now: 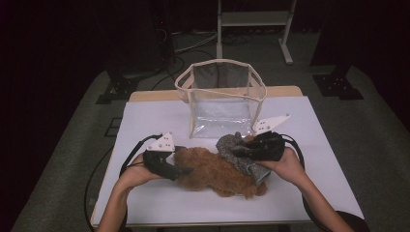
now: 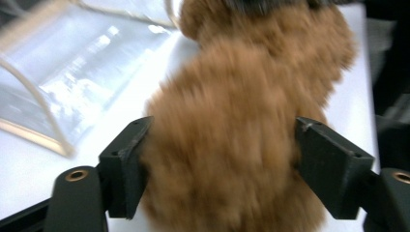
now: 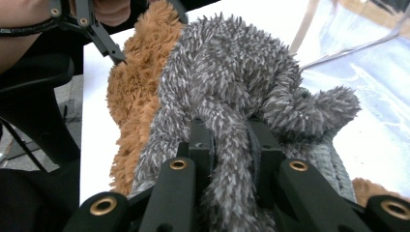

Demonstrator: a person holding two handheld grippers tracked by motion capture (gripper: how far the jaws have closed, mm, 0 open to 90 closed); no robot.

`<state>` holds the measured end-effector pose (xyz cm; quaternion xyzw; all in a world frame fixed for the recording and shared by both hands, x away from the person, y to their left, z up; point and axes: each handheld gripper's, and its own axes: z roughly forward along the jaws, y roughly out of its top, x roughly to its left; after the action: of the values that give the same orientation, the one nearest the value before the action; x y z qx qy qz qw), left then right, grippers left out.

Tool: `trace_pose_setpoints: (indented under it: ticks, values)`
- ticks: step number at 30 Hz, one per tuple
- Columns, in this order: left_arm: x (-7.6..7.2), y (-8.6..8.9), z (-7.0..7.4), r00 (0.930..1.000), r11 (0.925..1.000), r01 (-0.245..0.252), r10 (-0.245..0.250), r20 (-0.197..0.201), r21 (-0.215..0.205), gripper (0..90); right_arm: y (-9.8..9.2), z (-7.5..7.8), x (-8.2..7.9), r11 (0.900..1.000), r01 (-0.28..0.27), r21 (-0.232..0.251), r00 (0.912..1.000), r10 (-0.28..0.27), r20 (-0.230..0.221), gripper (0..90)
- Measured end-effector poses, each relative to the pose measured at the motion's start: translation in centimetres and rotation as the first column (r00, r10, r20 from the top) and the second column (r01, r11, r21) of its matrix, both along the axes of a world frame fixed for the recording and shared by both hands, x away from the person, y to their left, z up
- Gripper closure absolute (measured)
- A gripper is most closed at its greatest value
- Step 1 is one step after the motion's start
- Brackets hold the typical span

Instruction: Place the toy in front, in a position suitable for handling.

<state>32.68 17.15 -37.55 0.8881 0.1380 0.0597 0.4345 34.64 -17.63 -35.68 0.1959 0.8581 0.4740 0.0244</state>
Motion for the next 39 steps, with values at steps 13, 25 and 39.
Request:
trace_pose_setpoints:
  ticks: [13, 25, 39]
  values:
    - [-0.4, -3.1, -0.9, 0.9989, 0.9987, 0.044, -0.044, 0.014, -0.024, 42.4, -0.9, 1.9, -2.4, 0.999, 0.041, -0.004, 0.994, -0.04, 0.101, 74.7]
    - [-0.7, -3.4, -0.9, 0.9985, 0.9986, 0.04, -0.039, 0.039, -0.036, 41.5, -1.6, 0.5, -2.1, 1.0, 0.002, -0.012, 0.9985, -0.001, 0.055, 74.6]
    - [-0.8, -7.3, -1.1, 0.9945, 0.9954, 0.094, -0.093, 0.047, -0.017, 43.5, 3.4, 1.1, -2.1, 0.994, -0.062, -0.094, 0.9948, 0.069, 0.076, 74.6]
